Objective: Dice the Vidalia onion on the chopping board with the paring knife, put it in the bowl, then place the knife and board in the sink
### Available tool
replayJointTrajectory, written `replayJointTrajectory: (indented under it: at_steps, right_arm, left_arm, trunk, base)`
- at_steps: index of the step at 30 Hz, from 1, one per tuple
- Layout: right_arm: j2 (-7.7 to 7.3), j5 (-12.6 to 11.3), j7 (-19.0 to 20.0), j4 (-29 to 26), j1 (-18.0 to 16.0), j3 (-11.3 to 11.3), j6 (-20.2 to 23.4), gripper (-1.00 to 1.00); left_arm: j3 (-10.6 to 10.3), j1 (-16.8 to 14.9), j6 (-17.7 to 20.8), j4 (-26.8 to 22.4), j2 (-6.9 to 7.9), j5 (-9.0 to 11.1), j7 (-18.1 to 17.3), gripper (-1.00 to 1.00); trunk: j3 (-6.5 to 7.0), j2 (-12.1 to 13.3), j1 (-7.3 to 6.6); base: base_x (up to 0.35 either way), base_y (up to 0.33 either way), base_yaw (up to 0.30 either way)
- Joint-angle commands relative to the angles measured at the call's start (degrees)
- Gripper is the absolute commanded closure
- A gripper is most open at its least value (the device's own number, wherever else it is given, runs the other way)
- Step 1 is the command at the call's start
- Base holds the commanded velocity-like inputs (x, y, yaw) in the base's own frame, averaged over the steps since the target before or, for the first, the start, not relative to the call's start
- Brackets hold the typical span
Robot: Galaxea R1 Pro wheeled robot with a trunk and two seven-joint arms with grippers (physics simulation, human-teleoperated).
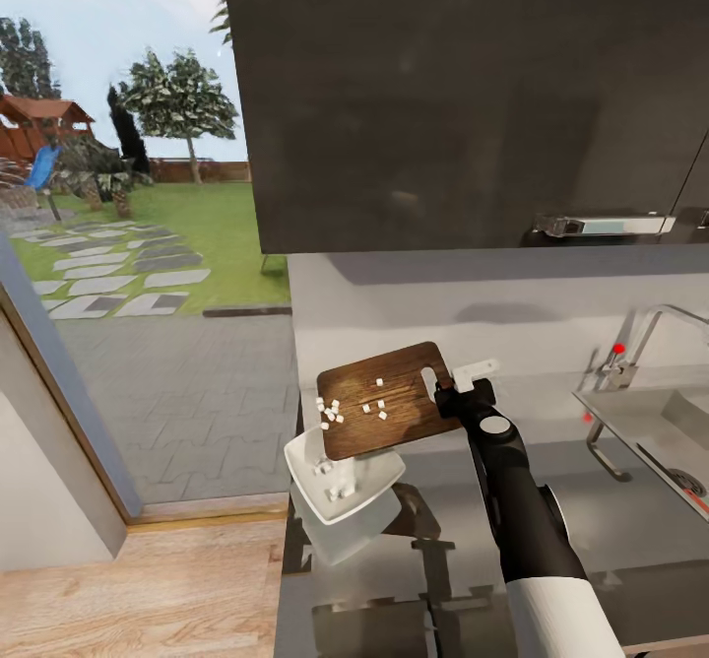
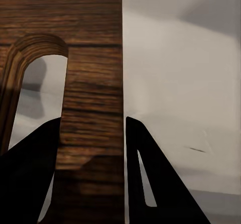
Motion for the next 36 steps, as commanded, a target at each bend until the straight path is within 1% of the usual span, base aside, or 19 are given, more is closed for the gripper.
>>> replayJointTrajectory:
  at_steps: [1, 36]
  right_arm:
    - [0.07, 0.59, 0.52, -0.11, -0.05, -0.13, 0.17, 1.0]
    - [0.07, 0.67, 0.51, -0.1, -0.05, -0.13, 0.17, 1.0]
  left_arm:
    - [-0.06, 0.01, -0.03, -0.05, 0.03, 0.6, -0.31, -1.0]
    - [-0.08, 0.01, -0.03, 0.03, 0.03, 0.6, -0.31, -1.0]
  trunk:
    - [-0.12, -0.13, 0.04]
    - [-0.12, -0.13, 0.04]
  base:
    - [0.0, 0.0, 0.0]
    - [0.0, 0.0, 0.0]
